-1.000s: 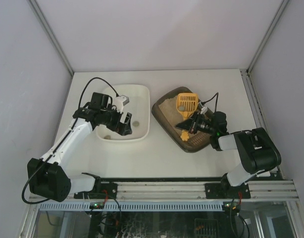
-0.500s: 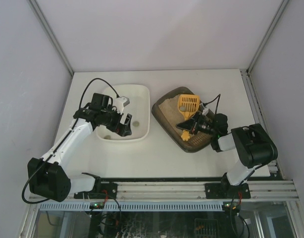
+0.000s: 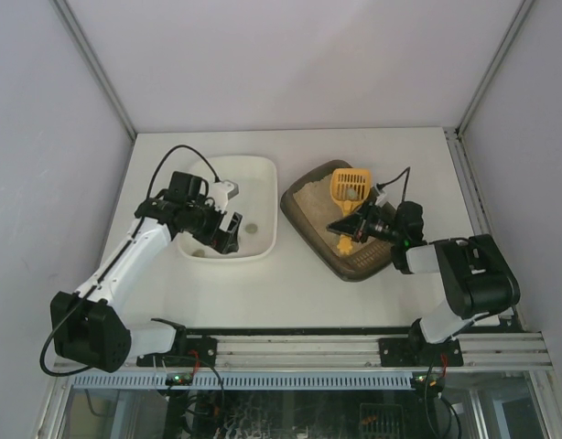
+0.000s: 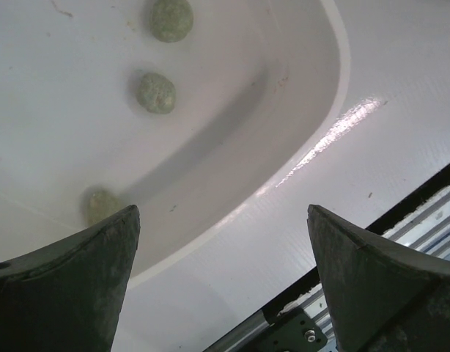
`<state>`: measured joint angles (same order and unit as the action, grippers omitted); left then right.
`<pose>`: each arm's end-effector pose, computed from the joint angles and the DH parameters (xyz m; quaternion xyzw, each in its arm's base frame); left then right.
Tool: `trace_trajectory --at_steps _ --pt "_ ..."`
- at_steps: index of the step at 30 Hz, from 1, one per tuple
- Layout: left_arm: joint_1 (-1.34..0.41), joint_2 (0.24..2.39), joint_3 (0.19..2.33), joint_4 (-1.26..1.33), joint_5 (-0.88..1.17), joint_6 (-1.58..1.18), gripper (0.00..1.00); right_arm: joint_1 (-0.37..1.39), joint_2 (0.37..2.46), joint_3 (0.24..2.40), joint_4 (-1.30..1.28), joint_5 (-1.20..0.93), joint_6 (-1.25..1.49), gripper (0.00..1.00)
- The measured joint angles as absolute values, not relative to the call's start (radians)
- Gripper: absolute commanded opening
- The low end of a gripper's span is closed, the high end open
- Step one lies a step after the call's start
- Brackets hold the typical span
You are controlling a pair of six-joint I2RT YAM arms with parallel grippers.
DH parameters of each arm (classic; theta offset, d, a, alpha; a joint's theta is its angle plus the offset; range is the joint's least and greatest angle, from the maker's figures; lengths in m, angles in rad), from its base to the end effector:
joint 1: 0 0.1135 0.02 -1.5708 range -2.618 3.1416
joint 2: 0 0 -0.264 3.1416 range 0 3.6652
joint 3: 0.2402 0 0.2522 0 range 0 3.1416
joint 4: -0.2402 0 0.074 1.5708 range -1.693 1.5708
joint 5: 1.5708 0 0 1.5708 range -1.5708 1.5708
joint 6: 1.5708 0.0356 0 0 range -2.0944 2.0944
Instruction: Clean the litter box
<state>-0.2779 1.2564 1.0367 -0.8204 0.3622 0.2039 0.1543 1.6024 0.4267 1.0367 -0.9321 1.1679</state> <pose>0.2320 -0.0793 0.2772 0.2723 0.9105 -0.1832 0.2514 0.2647 0.0701 0.1612 0.0693 0.7325 0.6276 0.2546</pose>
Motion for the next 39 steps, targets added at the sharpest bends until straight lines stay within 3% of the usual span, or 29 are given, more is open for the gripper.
trace_trajectory --at_steps 9,13,17,23,32,39 --pt "-0.199 1.222 1.126 -0.848 0.194 0.221 1.00 0.229 1.496 0.495 0.839 -0.979 1.056 0.00" --pt "-0.084 1.200 1.151 -0.843 0.195 0.202 1.00 0.266 1.468 0.624 0.492 -0.915 0.878 0.00" --pt "0.055 1.196 1.207 -0.847 0.215 0.170 1.00 0.399 1.463 0.859 0.092 -0.728 0.657 0.00" --pt "0.173 1.190 1.299 -0.849 0.220 0.133 1.00 0.678 1.596 1.273 -0.410 -0.268 0.427 0.00" --pt "0.179 1.134 1.293 -0.864 0.216 0.122 1.00 0.979 1.976 1.697 -0.849 0.281 0.290 0.00" --pt "0.179 1.118 1.251 -0.875 0.218 0.123 0.99 1.056 2.083 1.813 -0.993 0.506 0.227 0.00"
